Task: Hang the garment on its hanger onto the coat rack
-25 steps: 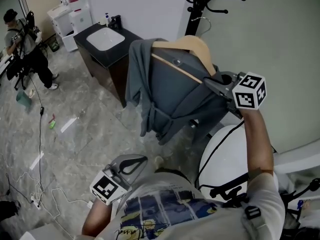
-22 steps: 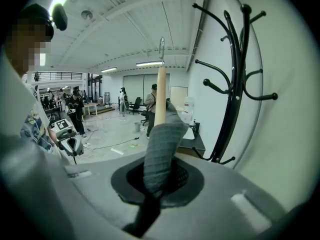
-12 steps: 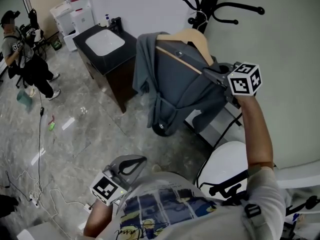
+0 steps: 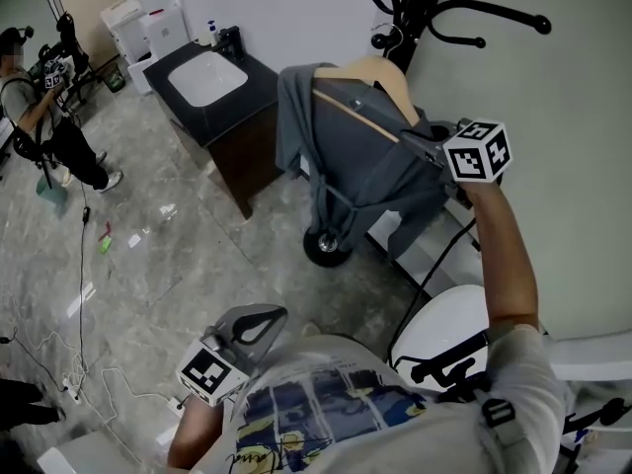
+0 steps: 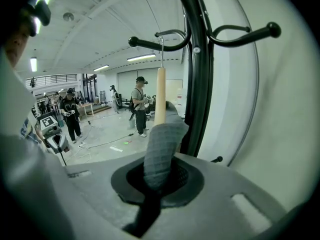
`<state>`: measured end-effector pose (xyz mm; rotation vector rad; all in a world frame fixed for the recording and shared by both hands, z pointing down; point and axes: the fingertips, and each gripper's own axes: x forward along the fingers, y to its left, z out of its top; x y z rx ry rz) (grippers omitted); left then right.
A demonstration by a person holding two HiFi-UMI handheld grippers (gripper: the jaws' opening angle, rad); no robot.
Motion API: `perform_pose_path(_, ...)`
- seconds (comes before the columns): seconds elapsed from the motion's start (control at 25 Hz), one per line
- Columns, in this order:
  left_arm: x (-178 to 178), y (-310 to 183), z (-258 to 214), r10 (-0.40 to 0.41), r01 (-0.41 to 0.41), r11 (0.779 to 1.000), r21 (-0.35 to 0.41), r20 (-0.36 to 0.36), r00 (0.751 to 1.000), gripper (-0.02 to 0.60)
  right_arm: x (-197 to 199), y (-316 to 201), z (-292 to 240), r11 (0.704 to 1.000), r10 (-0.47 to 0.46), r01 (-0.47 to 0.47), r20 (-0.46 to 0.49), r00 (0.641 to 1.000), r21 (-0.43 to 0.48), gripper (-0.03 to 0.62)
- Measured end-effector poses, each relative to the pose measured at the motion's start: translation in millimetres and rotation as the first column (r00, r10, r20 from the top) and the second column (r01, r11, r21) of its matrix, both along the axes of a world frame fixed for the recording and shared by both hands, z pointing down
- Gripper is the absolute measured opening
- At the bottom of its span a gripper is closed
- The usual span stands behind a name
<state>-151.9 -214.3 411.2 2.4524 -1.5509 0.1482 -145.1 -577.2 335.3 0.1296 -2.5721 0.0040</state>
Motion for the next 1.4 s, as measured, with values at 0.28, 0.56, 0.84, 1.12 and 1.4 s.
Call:
perform_pose_path(0.28,-3,3,-6,0.000,0.000,1.000,-0.008,0.002,1.000,0.002,-1,-4,6,1.000,0.011,-0.011,-0.006,1.000,-0.013,0.008)
perform_pose_path(0.56,-9,8,-4,-0.003,0.003,1.000,-0.024,-0.005,1.000,0.002,0,-10,12,0.999,0.037,-0.037,0.006,0.999,-0.029,0.009)
perform_pose_path(0.84,-8,25,-10,0.005,-0.005,1.000,-0.021,-0.008,1.000,0.002,0,-9,10,0.997,0.072,-0.072,0.032,0.997,-0.002,0.034)
perform_pose_path(1.12,-9,60,-10,0.026,-0.027,0.999,-0.028,-0.020,0.999,0.002,15,-4,-19,0.979,0.171,-0.184,0.142,0.975,0.087,0.114)
perform_pose_path(1.4,-2,100,-7,0.064,-0.065,0.997,-0.030,-0.016,0.998,0.002,64,29,-46,0.901,0.311,-0.357,0.208,0.927,0.246,0.144)
